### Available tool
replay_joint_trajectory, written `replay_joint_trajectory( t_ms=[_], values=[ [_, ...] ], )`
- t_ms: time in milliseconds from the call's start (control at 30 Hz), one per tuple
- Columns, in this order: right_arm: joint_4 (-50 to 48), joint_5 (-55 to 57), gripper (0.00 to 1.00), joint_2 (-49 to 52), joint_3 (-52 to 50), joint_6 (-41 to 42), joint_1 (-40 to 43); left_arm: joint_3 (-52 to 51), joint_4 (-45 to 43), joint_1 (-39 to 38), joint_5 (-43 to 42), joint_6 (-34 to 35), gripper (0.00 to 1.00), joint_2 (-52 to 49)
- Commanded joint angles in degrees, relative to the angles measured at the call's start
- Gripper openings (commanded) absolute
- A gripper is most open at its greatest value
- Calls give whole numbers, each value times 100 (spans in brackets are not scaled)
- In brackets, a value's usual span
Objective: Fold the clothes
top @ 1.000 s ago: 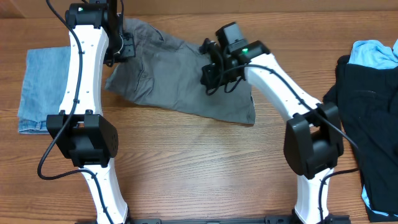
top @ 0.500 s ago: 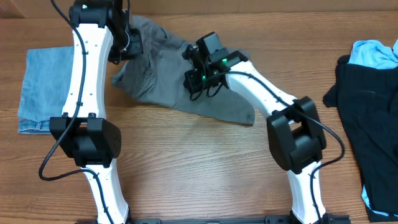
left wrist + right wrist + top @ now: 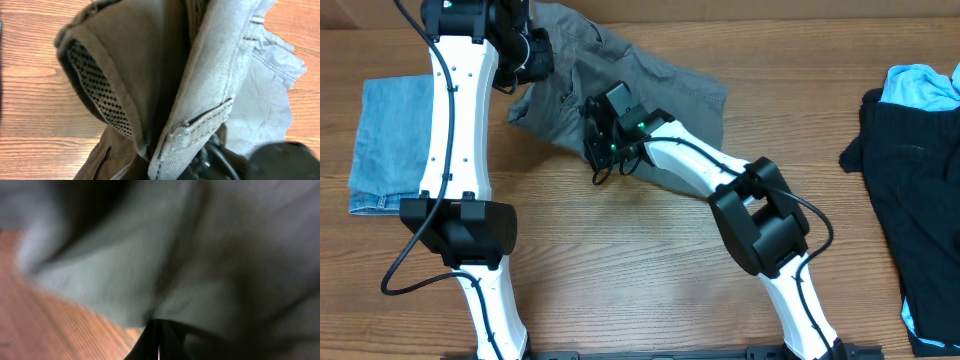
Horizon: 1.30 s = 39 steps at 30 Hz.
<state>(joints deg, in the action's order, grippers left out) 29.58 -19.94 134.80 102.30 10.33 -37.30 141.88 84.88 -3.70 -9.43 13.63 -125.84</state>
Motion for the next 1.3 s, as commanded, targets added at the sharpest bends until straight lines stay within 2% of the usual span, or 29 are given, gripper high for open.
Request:
replay_joint_trajectory(
  t_ms=[0, 233, 433, 633, 967, 1267],
  values=[
    [-146, 153, 4, 269, 2, 199, -59, 153, 26, -81, -177, 142, 4, 33],
    [-168, 39, 4, 197, 164, 343, -13, 153, 17, -87, -55, 140, 4, 33],
    [321, -131, 4, -332, 538, 341, 260, 153, 17, -85, -44, 140, 4, 33],
    [332, -111, 4, -697, 555, 341, 634, 153, 17, -83, -50, 142, 5, 33],
    [-151, 247, 4, -562, 341, 374, 761, 153, 96, -114, -74, 275, 4, 33],
    [-509, 326, 4, 302, 339, 780, 651, 155, 166, -223, -63, 271, 4, 33]
  ],
)
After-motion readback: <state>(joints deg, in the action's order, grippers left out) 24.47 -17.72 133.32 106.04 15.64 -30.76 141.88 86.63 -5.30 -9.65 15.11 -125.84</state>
